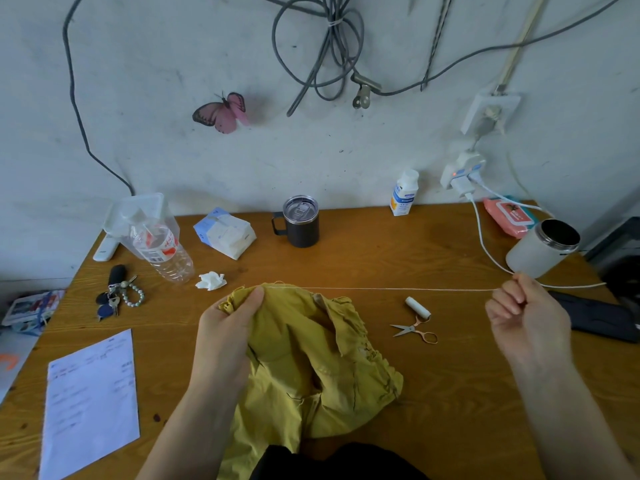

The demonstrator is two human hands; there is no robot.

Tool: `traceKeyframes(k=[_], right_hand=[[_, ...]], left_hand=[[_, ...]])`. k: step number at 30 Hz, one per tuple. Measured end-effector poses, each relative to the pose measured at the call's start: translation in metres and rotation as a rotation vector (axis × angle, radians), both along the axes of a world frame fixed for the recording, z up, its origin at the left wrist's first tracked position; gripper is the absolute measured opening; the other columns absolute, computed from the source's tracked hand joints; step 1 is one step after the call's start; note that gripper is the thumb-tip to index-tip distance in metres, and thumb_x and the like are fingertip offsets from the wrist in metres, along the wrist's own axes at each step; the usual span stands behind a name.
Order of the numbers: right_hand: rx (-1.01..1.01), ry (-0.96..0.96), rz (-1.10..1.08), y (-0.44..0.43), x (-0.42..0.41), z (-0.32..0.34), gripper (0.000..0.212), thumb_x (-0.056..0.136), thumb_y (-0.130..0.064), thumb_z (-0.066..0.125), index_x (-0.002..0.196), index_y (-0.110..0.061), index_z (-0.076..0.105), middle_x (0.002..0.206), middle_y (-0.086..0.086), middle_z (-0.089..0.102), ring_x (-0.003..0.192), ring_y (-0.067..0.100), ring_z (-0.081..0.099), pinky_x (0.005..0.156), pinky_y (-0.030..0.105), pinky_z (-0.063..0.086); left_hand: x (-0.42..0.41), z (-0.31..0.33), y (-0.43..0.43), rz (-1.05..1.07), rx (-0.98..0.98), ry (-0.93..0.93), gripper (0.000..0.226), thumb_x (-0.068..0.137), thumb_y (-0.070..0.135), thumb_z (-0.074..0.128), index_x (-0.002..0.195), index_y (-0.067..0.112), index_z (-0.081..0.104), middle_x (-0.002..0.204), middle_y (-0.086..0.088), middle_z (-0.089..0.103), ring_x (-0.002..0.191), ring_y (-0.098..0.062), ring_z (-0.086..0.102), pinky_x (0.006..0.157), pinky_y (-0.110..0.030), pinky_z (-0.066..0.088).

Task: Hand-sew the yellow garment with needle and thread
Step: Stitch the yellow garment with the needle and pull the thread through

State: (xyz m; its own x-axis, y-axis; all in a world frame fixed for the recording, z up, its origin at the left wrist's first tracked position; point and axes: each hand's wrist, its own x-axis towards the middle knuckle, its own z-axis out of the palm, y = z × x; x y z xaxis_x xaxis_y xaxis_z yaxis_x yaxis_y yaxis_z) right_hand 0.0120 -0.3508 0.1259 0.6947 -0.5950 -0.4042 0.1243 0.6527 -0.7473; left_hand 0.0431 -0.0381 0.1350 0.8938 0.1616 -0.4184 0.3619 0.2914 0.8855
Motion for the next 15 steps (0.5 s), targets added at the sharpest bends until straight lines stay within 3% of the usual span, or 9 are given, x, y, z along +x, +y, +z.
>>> traceKeyframes(k=[4,15], right_hand=[[-0.004,0.020,-0.036,-0.007,-0.002,0.000,0.018,0.097,-0.020,0.044,0.082,-0.019,0.054,0.050,-0.010,0.040,0.041,0.002,0.033,0.038,0.012,0.028],[-0.023,0.037,-0.122,-0.025,-0.010,-0.005,0.018,0.096,-0.022,0.046,0.079,-0.021,0.051,0.050,-0.010,0.040,0.042,0.001,0.031,0.039,0.012,0.027]], left_hand=[[0.002,0.000,0.005,0.034,-0.024,0.002,0.030,0.088,0.012,0.064,0.061,0.011,0.077,0.074,-0.012,0.076,0.068,-0.024,0.074,0.052,-0.027,0.057],[0.003,-0.001,0.008,0.050,-0.012,0.016,0.029,0.088,0.013,0.064,0.063,0.010,0.077,0.077,-0.011,0.076,0.071,-0.024,0.075,0.054,-0.028,0.058]])
